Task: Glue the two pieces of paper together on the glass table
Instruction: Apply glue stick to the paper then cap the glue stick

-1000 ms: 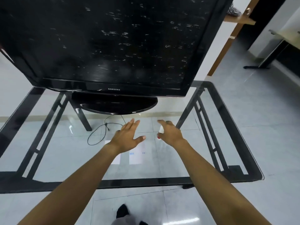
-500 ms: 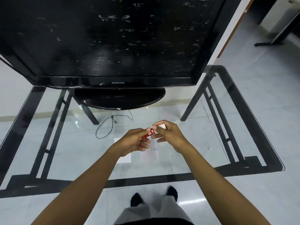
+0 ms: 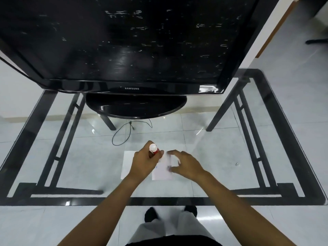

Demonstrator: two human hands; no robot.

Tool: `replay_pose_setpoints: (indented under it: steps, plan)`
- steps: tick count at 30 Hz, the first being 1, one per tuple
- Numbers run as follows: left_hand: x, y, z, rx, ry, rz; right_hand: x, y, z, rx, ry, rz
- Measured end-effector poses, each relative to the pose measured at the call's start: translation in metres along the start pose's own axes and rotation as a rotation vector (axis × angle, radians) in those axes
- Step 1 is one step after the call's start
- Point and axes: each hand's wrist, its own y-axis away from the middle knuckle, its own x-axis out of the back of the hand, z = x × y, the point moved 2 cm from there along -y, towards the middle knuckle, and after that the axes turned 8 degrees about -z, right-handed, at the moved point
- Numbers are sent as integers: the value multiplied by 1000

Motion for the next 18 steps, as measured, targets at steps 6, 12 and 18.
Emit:
replay_pose_setpoints:
  steps: [6,12,18]
  plan:
    - [-12,-8,4,89,106,115,-9,-7,4,-30,139,48]
    - [-16,-12,4,153,174,137,-8,-9,5,2,180,64]
    - [-18,-6,-1,178,38,78,-12,-5,5,-17,289,32]
